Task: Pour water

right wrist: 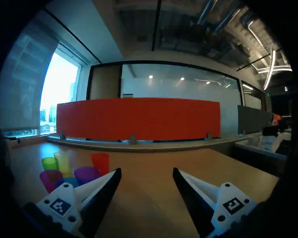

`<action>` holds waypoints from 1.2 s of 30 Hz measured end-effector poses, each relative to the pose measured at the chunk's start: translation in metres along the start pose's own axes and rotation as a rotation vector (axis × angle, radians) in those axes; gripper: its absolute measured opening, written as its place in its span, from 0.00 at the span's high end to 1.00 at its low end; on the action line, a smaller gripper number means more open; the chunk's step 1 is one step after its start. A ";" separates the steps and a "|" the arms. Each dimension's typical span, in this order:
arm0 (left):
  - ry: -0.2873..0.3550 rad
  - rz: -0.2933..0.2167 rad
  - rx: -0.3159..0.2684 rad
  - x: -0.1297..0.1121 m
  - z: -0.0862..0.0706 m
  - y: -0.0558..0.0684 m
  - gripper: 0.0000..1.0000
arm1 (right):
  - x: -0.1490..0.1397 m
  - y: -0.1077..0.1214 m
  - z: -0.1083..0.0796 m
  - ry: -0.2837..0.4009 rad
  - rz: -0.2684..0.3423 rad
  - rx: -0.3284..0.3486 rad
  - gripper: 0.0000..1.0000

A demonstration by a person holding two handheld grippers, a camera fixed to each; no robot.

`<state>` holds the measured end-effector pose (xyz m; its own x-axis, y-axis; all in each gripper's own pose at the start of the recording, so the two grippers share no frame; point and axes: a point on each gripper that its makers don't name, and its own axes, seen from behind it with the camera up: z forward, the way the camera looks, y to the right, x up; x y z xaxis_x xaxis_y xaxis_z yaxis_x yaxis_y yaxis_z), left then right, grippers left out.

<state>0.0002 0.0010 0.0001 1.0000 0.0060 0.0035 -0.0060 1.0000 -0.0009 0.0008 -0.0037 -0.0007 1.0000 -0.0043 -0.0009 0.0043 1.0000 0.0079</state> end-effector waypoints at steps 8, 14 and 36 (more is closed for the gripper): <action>0.008 0.042 -0.014 0.013 0.003 0.006 0.10 | 0.005 0.003 0.001 0.001 -0.018 -0.005 0.00; 0.011 0.009 -0.053 0.030 0.004 0.015 0.10 | 0.032 0.002 0.000 0.023 -0.028 0.004 0.00; -0.038 -0.029 -0.156 0.066 0.019 0.031 0.10 | 0.068 0.005 0.006 -0.024 -0.045 0.025 0.00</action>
<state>0.0660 0.0319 0.0194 0.9988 -0.0198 0.0440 0.0264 0.9875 -0.1551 0.0689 0.0014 0.0051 0.9985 -0.0498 0.0222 0.0490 0.9982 0.0333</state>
